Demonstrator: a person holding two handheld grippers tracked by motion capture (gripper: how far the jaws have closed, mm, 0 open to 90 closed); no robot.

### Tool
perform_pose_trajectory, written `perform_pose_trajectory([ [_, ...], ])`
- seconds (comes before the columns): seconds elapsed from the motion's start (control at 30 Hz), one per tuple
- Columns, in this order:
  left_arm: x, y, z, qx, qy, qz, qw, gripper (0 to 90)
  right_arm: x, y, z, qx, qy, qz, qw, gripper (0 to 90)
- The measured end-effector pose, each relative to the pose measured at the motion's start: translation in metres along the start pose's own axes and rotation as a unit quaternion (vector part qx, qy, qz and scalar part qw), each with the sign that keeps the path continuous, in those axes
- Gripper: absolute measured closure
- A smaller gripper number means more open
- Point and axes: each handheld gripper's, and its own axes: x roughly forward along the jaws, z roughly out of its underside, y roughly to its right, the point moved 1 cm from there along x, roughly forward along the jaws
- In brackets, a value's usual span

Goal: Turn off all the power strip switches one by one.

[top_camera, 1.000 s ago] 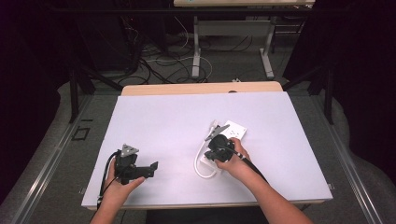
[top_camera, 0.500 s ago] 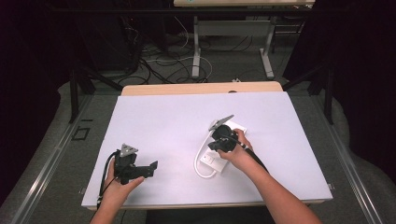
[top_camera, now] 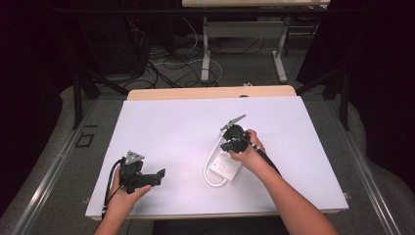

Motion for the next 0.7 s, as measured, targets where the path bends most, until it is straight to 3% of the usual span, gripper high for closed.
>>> perform_pose_trajectory([
  [0.03,0.0000,-0.0001,0.0000,0.000,0.000,0.000,1.0000,3.6,0.0007,-0.0007,-0.0002,0.013,-0.002,0.006,0.9999,90.0],
  [0.17,-0.0004,-0.0008,0.0003,0.004,-0.007,0.000,1.0000,3.6,0.0018,0.0018,-0.0007,0.013,-0.014,0.006,0.9998,90.0],
  [0.2,0.0005,-0.0001,0.0003,0.001,-0.002,0.000,1.0000,3.6,0.0054,0.0029,0.0000,0.016,0.001,0.012,0.9998,89.4],
  [0.27,0.0005,0.0000,0.0003,0.001,-0.002,0.000,1.0000,3.6,0.0046,0.0048,-0.0004,0.010,-0.018,0.011,0.9997,88.7],
  [0.4,-0.0001,-0.0004,0.0002,0.003,-0.004,-0.002,1.0000,3.6,0.0068,0.0045,-0.0001,0.020,-0.021,0.013,0.9995,88.6],
  [0.47,-0.0004,-0.0008,0.0002,0.005,-0.006,-0.002,1.0000,3.6,0.0081,0.0060,0.0010,0.011,-0.010,0.015,0.9998,89.1],
  [0.63,-0.0004,-0.0009,0.0003,0.005,-0.007,-0.002,1.0000,3.6,0.0063,0.0068,0.0007,0.006,-0.031,0.016,0.9994,89.4],
  [0.7,0.0002,0.0000,0.0003,0.001,-0.003,-0.002,1.0000,3.6,0.0089,0.0065,0.0017,0.012,-0.016,0.016,0.9997,89.4],
])
